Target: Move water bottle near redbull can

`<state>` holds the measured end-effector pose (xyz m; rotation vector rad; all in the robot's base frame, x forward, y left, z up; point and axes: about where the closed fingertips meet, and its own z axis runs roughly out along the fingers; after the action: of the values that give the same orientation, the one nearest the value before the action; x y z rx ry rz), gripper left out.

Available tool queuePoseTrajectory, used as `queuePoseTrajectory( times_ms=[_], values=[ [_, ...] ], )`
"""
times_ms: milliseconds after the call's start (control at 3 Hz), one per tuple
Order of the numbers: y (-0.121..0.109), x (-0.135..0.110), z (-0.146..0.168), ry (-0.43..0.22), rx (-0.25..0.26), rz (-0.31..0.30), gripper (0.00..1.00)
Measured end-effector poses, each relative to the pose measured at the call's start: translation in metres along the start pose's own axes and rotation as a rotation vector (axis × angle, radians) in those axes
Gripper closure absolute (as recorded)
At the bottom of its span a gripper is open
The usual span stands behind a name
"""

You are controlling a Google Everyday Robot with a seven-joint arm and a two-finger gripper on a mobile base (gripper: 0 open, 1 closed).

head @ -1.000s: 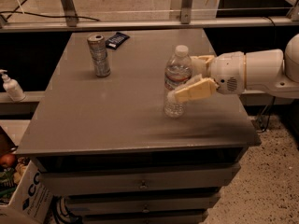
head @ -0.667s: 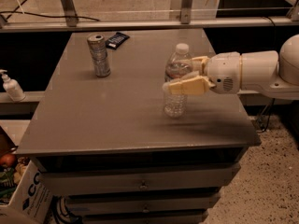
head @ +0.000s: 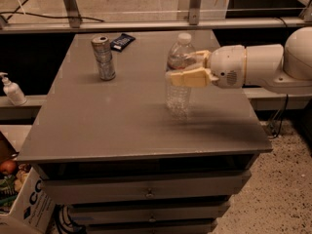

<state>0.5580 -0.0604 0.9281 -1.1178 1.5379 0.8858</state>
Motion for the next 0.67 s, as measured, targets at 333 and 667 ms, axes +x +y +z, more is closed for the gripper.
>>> queuePoseTrajectory(
  times_ms=[333, 667],
  values=[
    [-0.0178, -0.0342, 0.0232, -0.003, -0.012, -0.067, 1.00],
    [-0.0184, -0.0344, 0.0263, -0.007, -0.006, -0.068, 1.00]
  ],
)
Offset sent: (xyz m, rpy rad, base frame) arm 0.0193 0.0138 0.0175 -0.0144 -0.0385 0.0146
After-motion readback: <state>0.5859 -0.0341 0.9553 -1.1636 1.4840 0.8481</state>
